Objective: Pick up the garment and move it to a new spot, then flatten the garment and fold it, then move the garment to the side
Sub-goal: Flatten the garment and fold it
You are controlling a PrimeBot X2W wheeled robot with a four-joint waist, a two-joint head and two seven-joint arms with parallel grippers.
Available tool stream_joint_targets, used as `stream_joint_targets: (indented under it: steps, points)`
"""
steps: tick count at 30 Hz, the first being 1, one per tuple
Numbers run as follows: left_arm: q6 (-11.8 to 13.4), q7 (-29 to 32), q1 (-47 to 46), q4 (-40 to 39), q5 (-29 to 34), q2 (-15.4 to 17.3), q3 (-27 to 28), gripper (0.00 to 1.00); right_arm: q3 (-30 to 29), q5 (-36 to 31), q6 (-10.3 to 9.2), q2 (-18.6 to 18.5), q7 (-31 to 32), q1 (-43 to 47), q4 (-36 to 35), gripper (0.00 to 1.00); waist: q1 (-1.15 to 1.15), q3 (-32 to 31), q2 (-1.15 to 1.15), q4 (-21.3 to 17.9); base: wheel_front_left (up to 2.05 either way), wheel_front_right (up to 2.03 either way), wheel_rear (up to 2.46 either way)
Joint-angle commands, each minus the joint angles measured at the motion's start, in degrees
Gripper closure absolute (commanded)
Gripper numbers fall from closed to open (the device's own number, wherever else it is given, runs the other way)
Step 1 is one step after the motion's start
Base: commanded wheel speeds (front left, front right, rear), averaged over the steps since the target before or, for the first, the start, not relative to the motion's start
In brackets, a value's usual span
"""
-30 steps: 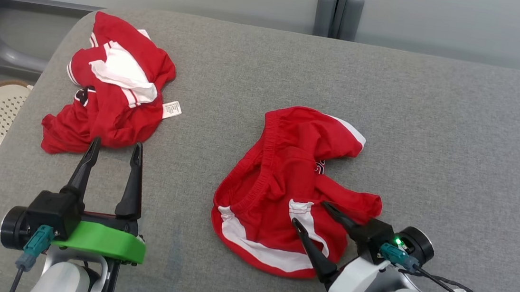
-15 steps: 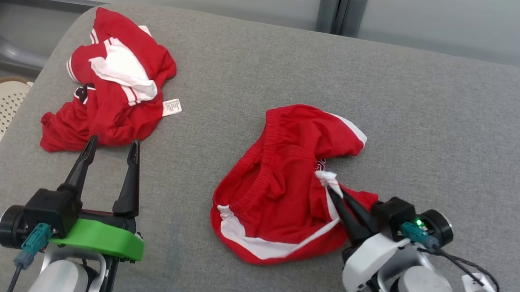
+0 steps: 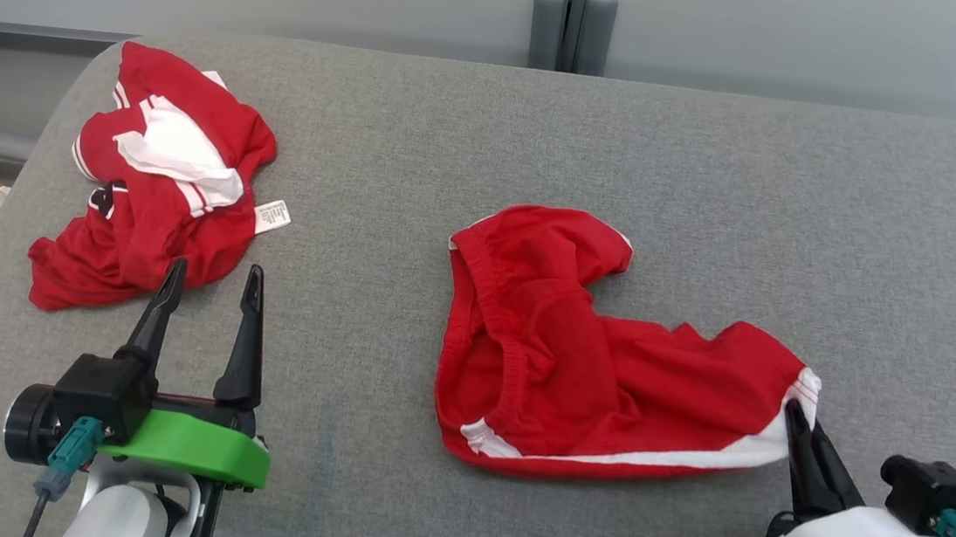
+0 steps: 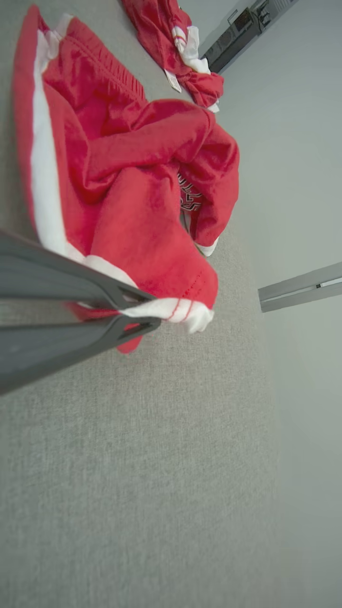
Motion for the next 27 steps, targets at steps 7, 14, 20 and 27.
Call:
stream_joint_targets:
  steps: [7, 14, 20, 27]
  points:
    - [0.0, 0.0, 1.3, -0.2, 0.4, 1.0, 0.4, 0.0, -3.8, -2.7, -0.06, 1.7, -0.9, 2.3, -4.2, 0.0, 0.0, -0.8, 0.0, -1.9, 0.0, 0.0, 0.0]
    - [0.3, 0.2, 2.0, -0.4, 0.2, 1.6, 0.4, 0.0, -4.9, -5.0, -0.06, 1.4, -1.3, 0.9, -9.0, 0.0, 0.0, -1.9, 0.0, -4.1, 0.0, 0.0, 0.0]
    - [0.6, 0.2, 3.2, -0.7, -0.2, 2.1, 0.4, 0.0, -2.4, -6.0, -0.06, 0.8, -1.0, 2.2, -12.6, 0.0, 0.0, -3.2, 0.0, -5.9, 0.0, 0.0, 0.0]
    - [1.0, 0.5, 4.4, -1.5, -0.5, 2.8, 0.6, 0.0, -0.9, -7.0, -0.06, 0.1, -1.0, 5.0, -16.2, 0.0, 0.0, -4.0, 0.0, -6.7, 0.0, 0.0, 0.0]
